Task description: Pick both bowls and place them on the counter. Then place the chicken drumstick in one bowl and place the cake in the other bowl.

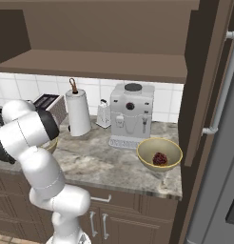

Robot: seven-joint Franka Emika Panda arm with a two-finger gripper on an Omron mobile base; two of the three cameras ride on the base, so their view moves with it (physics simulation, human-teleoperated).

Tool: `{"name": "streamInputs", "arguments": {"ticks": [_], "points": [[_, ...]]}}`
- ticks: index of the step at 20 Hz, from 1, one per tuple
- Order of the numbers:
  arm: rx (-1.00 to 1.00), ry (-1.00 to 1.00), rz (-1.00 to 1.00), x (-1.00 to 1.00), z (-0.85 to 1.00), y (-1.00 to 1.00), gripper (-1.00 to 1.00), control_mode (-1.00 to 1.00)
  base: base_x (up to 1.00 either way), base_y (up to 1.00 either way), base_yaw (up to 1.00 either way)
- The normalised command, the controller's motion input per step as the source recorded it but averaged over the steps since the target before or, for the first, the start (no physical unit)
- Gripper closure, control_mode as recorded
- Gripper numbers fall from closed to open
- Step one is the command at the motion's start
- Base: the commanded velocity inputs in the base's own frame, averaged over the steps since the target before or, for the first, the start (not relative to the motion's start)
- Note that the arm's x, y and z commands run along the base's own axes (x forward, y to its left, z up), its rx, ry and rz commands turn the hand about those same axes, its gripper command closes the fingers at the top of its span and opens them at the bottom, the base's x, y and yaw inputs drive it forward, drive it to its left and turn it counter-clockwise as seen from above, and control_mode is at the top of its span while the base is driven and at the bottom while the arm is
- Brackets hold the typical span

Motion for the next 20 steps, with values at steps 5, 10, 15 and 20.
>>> {"name": "streamInputs", "arguments": {"ticks": [5,10,15,20], "points": [[0.09,-0.09,0.0,-0.35,0.0,-0.16,-1.0,-1.0,0.0,0.0,0.0],[0.08,-0.05,0.0,-0.34,0.0,-0.21,-1.0,-1.0,0.0,0.0,0.0],[0.04,-0.01,-0.01,-0.26,0.26,-0.16,-1.0,-1.0,0.0,0.0,0.0],[0.0,0.0,-0.01,-0.17,0.63,-0.1,-1.0,-1.0,0.0,0.0,0.0]]}}
